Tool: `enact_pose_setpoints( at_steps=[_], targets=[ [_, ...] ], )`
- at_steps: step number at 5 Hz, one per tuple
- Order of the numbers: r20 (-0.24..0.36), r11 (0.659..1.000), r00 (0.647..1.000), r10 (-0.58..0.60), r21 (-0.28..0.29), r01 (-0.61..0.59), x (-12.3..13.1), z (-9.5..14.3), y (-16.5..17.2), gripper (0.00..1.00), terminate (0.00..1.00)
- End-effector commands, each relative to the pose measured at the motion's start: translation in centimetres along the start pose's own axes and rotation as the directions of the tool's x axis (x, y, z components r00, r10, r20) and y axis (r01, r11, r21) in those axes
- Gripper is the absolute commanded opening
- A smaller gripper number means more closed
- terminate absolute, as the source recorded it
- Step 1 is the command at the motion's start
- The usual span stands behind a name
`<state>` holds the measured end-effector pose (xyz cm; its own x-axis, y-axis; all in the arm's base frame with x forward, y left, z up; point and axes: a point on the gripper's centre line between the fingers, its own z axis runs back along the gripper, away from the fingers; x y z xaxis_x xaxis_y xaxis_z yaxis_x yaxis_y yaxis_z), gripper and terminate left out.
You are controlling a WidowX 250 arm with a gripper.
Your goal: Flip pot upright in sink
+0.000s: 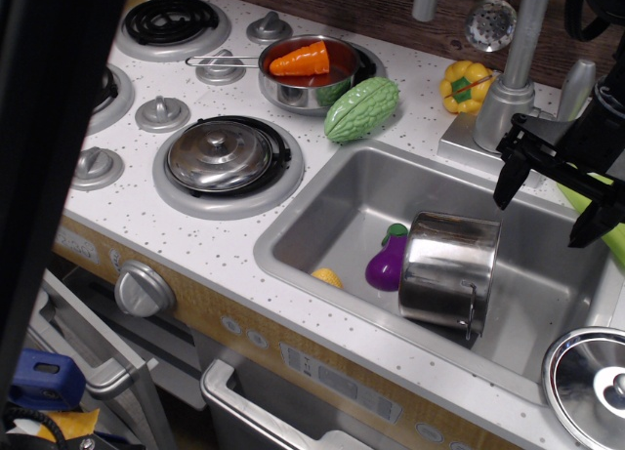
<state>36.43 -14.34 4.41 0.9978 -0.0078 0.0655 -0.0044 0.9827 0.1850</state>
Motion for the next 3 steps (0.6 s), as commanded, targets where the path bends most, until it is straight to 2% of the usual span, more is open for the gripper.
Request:
enact_pose_setpoints(
  at_steps=[1, 2, 3],
  targets=[
    [0.000, 1.000, 1.000, 0.000, 0.000, 0.000, 0.00, 0.00, 0.00, 1.00, 0.00],
    [0.034, 0.987, 0.999, -0.043, 0.155, 0.037, -0.29, -0.81, -0.08, 1.00, 0.00],
    [0.039, 0.967, 0.998, -0.059, 0.250, 0.047, -0.13, -0.99, 0.24, 1.00, 0.00]
  ],
)
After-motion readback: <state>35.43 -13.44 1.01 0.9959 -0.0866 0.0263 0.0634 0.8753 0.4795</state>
